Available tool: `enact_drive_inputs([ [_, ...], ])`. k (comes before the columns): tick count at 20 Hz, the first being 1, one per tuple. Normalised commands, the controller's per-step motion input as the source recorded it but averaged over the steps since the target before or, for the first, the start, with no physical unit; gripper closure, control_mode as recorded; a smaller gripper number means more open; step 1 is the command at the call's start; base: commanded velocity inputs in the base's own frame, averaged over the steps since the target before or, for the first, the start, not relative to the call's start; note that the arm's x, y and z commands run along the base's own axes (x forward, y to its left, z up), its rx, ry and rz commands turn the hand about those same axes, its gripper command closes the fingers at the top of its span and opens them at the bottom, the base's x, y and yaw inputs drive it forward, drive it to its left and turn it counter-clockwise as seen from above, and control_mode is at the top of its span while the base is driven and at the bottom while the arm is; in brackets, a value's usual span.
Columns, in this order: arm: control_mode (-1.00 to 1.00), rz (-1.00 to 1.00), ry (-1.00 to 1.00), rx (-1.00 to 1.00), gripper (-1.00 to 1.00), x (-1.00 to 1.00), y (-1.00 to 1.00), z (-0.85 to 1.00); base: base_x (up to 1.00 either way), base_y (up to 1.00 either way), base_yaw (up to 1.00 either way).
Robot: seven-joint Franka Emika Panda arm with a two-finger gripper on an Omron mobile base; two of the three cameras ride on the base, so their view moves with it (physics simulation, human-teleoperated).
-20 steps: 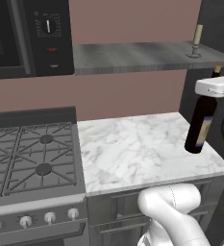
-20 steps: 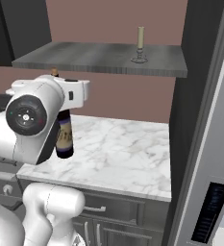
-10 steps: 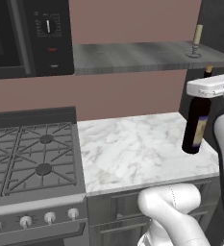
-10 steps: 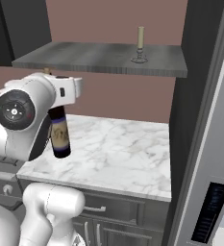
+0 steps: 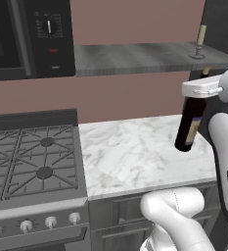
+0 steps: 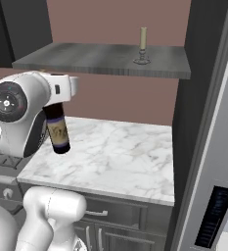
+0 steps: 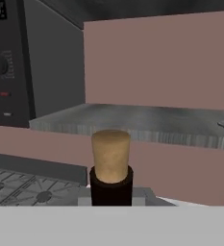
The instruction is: Get the candle and the wine from the cabinet and move them to the dining counter.
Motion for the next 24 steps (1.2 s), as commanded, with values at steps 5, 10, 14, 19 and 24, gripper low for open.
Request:
enact_drive_inputs([
  [5, 1.0, 0.0, 0.0, 0.0, 1.0, 0.0, 0.0, 0.0, -0.09, 0.0, 0.12],
  [10, 1.0, 0.0, 0.0, 0.0, 1.0, 0.0, 0.0, 0.0, -0.73, 0.0, 0.36],
  [14, 1.0, 0.0, 0.0, 0.0, 1.0, 0.0, 0.0, 0.0, -1.0, 0.02, 0.64],
  [19, 1.0, 0.0, 0.0, 0.0, 1.0, 0.0, 0.0, 0.0, -0.94, 0.1, 0.83],
  [24, 1.0, 0.0, 0.0, 0.0, 1.0, 0.0, 0.0, 0.0, -0.53, 0.19, 0.94],
])
